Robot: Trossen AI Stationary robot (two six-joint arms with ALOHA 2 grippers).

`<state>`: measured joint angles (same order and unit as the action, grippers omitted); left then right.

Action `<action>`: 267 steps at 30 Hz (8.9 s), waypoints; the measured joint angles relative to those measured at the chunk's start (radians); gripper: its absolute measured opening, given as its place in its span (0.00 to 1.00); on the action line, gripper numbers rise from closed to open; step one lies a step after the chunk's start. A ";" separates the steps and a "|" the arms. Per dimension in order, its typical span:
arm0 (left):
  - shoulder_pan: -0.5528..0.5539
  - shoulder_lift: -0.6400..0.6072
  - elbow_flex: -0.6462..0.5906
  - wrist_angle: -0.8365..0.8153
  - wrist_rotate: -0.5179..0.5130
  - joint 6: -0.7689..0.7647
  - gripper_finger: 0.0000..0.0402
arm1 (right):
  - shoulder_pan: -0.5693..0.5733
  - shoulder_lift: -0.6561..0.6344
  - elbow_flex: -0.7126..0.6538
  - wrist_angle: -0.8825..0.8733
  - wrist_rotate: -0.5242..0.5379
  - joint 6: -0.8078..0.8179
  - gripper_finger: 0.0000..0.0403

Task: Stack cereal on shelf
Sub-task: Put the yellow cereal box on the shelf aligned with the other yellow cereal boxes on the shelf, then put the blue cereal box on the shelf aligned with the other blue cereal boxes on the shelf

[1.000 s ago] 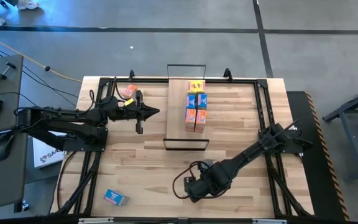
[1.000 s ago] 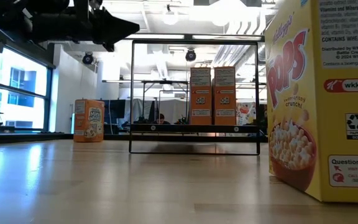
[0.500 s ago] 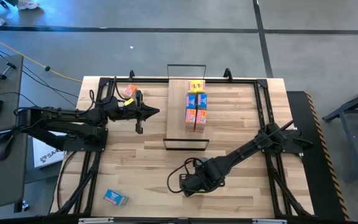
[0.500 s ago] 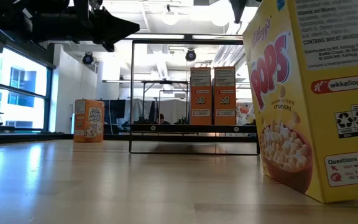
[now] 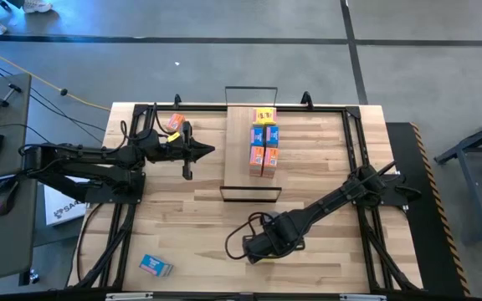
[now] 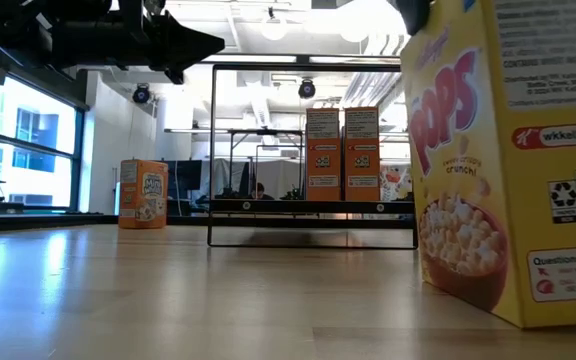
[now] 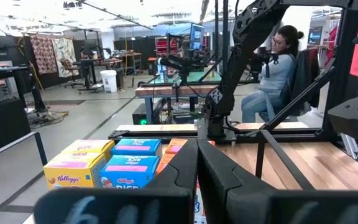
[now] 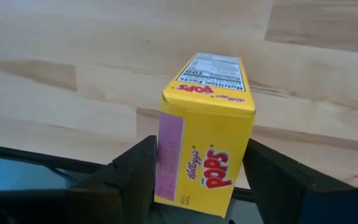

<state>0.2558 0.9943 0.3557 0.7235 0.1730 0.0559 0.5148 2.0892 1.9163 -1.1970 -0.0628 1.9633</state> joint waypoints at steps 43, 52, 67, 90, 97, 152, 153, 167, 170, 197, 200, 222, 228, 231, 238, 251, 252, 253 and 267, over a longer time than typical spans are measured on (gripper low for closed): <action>0.094 0.000 0.000 -0.018 -0.001 -0.045 0.00 | -0.186 -0.088 0.393 -0.166 0.095 -0.473 0.38; 0.127 0.000 0.000 -0.034 0.000 -0.045 0.00 | -0.436 -0.158 0.402 -0.088 0.167 -0.858 0.38; 0.183 0.000 0.000 -0.099 -0.048 -0.035 0.00 | -0.786 -0.053 0.402 -0.094 0.076 -1.118 0.38; 0.179 0.000 0.000 -0.100 -0.008 -0.053 0.00 | -0.820 0.114 0.401 -0.054 0.089 -1.075 0.44; 0.173 0.000 0.000 -0.099 0.002 -0.054 0.00 | -0.827 0.124 0.401 -0.056 0.126 -1.063 0.51; 0.225 0.003 0.000 -0.181 -0.042 -0.026 0.00 | -0.731 -0.013 0.063 0.283 0.254 -1.736 0.00; 0.225 0.008 0.000 -0.179 -0.042 -0.026 0.00 | -0.738 -0.013 0.063 0.284 0.254 -1.730 0.00; 0.225 0.103 0.023 -0.142 -0.032 -0.027 0.00 | -0.716 -0.018 0.142 0.210 0.213 -1.919 0.00; 0.225 0.105 0.023 -0.143 -0.029 -0.027 0.00 | -0.728 0.004 0.142 0.204 0.240 -1.919 0.00; 0.225 0.105 0.024 -0.147 -0.029 -0.027 0.00 | -0.797 0.050 0.142 0.203 0.295 -1.852 0.00; 0.225 0.105 0.024 -0.147 -0.029 -0.027 0.00 | -0.797 0.050 0.142 0.189 0.297 -1.833 0.00; 0.225 0.105 0.024 -0.146 -0.029 -0.027 0.00 | -0.773 0.040 0.143 0.138 0.367 -1.784 0.00; 0.225 0.105 0.024 -0.148 -0.030 -0.020 0.00 | -0.727 -0.004 0.185 0.123 0.379 -1.844 0.00; 0.225 0.105 0.024 -0.152 -0.030 -0.010 0.00 | -0.696 -0.042 0.168 0.136 0.395 -1.891 0.00; 0.225 0.105 0.024 -0.179 -0.030 -0.010 0.00 | -0.643 -0.156 -0.032 0.402 0.308 -1.941 0.00; 0.220 0.105 0.024 -0.199 -0.030 -0.085 0.00 | -0.552 -0.683 -0.827 1.170 0.283 -1.986 0.00; 0.219 0.105 0.024 -0.199 -0.030 -0.100 0.00 | -0.544 -0.727 -0.877 1.199 0.293 -1.982 0.00; 0.219 0.105 0.024 -0.199 -0.030 -0.106 0.00 | -0.538 -0.768 -0.922 1.225 0.301 -1.981 0.00; -0.242 0.110 0.324 -0.959 -0.096 0.095 0.04 | -0.414 -1.205 -1.368 1.413 0.397 -1.999 0.00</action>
<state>0.0136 1.1041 0.6799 -0.2360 0.0767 0.1504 0.1012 0.8841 0.5486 0.2160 0.3342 -0.0355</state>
